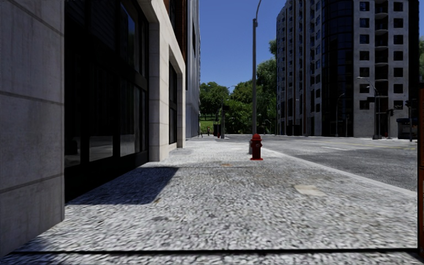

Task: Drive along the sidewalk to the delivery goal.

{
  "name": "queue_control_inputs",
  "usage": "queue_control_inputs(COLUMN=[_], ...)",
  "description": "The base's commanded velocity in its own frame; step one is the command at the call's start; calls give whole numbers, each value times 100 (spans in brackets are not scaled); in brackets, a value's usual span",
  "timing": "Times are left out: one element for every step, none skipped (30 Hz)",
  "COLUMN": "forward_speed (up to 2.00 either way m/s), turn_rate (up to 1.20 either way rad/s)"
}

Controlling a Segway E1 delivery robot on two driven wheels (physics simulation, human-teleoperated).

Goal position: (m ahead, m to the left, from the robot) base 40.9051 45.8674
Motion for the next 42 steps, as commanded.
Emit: queue_control_inputs(forward_speed=[149,149,149,149,149,149,149,149,149,149,149,149,149,149,149,149,149,149,149,149,149,149,149,152,161,161,161,161,161,161,161,161,162,162,163,163,163,167,171,171,175,178], turn_rate=[7,38,38,53,57,16,2,0,0,0,0,0,0,0,0,0,0,0,0,0,0,0,0,0,0,0,0,0,0,0,0,0,0,0,0,0,0,0,0,0,0,0])
